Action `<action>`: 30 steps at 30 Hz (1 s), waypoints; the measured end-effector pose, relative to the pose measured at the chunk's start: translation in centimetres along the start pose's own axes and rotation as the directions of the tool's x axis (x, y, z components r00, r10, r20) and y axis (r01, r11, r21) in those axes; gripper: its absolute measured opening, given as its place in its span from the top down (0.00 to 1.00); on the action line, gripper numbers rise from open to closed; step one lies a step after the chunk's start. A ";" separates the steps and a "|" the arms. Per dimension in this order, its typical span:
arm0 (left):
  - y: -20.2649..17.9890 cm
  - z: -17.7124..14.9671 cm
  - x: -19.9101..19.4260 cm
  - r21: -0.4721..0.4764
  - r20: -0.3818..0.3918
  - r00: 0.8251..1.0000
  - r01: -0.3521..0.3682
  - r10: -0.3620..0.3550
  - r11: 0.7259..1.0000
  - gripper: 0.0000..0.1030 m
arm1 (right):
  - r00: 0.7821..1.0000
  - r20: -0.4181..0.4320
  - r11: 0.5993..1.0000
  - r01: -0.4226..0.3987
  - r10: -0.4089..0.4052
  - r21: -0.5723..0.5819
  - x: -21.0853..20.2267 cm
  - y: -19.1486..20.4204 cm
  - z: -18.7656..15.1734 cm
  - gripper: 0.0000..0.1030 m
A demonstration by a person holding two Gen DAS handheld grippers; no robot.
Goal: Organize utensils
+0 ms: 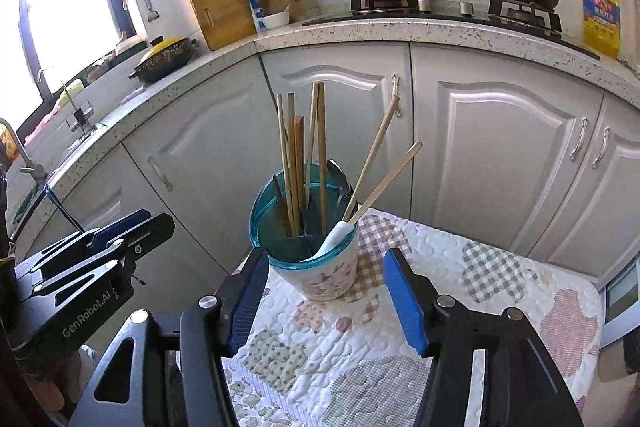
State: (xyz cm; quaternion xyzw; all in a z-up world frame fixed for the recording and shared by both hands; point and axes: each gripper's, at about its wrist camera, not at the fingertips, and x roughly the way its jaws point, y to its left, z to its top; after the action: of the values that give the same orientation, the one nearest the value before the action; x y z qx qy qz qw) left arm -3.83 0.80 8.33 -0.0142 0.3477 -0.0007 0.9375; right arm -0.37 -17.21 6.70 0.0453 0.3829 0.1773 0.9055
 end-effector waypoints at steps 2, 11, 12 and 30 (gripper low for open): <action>0.1 0.0 0.0 -0.006 0.001 1.000 0.000 0.000 1.000 0.76 | 1.000 0.002 1.000 0.003 -0.003 -0.001 0.0 0.1 0.0 0.43; -0.1 -0.1 -0.4 -0.004 0.014 1.000 -0.010 0.010 1.000 0.76 | 1.000 -0.005 1.000 0.008 -0.009 -0.014 0.1 0.6 0.0 0.41; -0.1 0.0 -0.4 -0.004 0.016 1.000 -0.011 0.011 1.000 0.76 | 1.000 -0.004 1.000 0.009 -0.009 -0.016 0.1 0.7 0.0 0.41; 0.0 0.0 -0.4 -0.003 0.019 1.000 -0.012 0.012 1.000 0.76 | 1.000 -0.024 0.999 0.015 -0.016 -0.032 0.6 1.1 0.0 0.40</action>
State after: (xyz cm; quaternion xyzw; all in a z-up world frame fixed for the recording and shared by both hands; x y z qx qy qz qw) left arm -4.09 0.82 8.60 -0.0134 0.3389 0.0053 0.9407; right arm -0.33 -15.98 6.52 0.0259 0.3911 0.1769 0.9028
